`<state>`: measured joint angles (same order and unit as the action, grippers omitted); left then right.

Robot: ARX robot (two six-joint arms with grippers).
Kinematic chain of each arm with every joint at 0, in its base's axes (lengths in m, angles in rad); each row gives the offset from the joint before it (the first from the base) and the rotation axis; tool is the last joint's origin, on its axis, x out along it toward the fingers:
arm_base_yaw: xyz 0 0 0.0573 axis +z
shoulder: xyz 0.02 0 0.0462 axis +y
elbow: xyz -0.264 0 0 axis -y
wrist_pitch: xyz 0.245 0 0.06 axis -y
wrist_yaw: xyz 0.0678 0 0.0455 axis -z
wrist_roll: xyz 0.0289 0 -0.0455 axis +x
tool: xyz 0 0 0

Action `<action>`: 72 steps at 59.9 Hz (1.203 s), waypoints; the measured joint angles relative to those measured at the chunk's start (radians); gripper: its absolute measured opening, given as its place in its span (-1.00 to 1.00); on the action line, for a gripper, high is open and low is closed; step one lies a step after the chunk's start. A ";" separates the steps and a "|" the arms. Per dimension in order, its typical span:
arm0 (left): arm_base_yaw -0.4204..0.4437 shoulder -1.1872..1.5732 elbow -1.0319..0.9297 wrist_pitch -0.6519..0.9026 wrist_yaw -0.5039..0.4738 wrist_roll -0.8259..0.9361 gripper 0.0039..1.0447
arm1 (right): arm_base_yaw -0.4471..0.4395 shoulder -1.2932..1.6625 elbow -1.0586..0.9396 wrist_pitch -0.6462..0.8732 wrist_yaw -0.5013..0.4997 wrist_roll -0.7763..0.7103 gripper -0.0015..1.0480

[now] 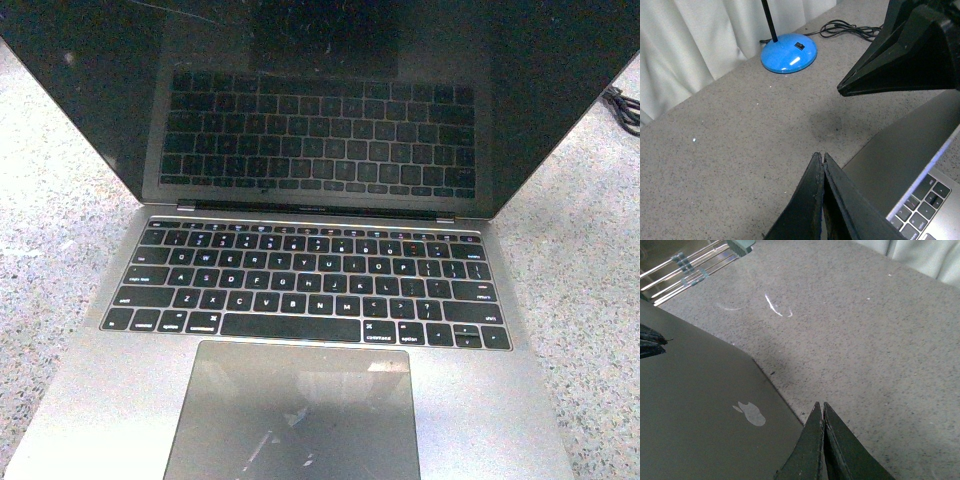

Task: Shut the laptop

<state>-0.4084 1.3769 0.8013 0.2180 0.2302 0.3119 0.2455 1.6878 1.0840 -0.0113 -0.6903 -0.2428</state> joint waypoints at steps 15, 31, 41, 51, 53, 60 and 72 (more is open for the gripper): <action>-0.015 -0.045 -0.056 -0.011 0.001 -0.002 -0.93 | 0.035 -0.005 -0.121 0.131 -0.003 0.102 -0.98; -0.082 -0.160 -0.230 -0.025 0.004 -0.014 -0.93 | 0.095 -0.074 -0.338 0.318 0.022 0.229 -0.98; -0.147 -0.217 -0.347 -0.014 -0.022 -0.037 -0.93 | 0.120 -0.122 -0.487 0.462 0.050 0.325 -0.98; -0.232 -0.243 -0.440 0.013 -0.066 -0.075 -0.93 | 0.121 -0.153 -0.585 0.531 0.073 0.378 -0.98; -0.246 -0.246 -0.451 0.017 -0.074 -0.084 -0.93 | 0.121 -0.161 -0.603 0.534 0.077 0.385 -0.98; -0.301 -0.253 -0.483 0.031 -0.100 -0.111 -0.93 | 0.117 -0.181 -0.635 0.538 0.084 0.401 -0.98; -0.353 -0.257 -0.496 0.037 -0.180 -0.153 -0.93 | 0.087 -0.235 -0.643 0.552 0.160 0.404 -0.98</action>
<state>-0.7616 1.1194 0.3050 0.2554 0.0498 0.1593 0.3325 1.4525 0.4408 0.5407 -0.5304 0.1612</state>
